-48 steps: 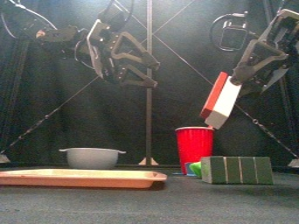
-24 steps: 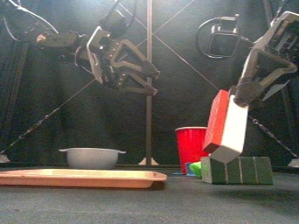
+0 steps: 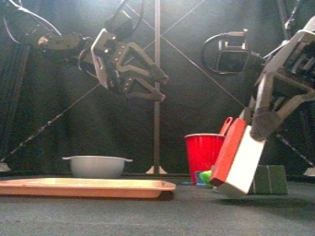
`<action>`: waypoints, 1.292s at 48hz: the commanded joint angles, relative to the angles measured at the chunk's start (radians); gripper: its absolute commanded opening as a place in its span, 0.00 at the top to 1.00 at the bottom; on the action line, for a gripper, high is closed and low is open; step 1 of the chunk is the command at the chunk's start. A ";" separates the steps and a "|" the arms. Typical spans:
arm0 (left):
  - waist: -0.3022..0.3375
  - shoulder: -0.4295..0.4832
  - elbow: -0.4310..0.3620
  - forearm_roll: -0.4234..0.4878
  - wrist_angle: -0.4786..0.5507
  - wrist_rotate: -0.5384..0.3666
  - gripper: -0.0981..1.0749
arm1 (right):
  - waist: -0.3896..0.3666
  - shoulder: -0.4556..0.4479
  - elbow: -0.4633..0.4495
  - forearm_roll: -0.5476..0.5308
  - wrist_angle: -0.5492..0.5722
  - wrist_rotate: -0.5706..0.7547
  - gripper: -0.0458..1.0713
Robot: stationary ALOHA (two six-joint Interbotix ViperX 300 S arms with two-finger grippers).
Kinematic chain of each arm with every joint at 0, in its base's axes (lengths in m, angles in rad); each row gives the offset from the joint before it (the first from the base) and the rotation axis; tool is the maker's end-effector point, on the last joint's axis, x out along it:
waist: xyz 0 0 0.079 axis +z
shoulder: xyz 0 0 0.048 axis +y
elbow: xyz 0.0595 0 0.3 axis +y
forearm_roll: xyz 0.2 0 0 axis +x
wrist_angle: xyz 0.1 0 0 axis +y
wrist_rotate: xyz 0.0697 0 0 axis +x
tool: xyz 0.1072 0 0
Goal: Put salmon sushi below green sushi roll
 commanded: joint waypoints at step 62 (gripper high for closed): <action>0.003 -0.003 -0.008 0.000 -0.008 0.002 0.04 | 0.166 -0.046 0.009 0.037 0.218 -0.002 0.35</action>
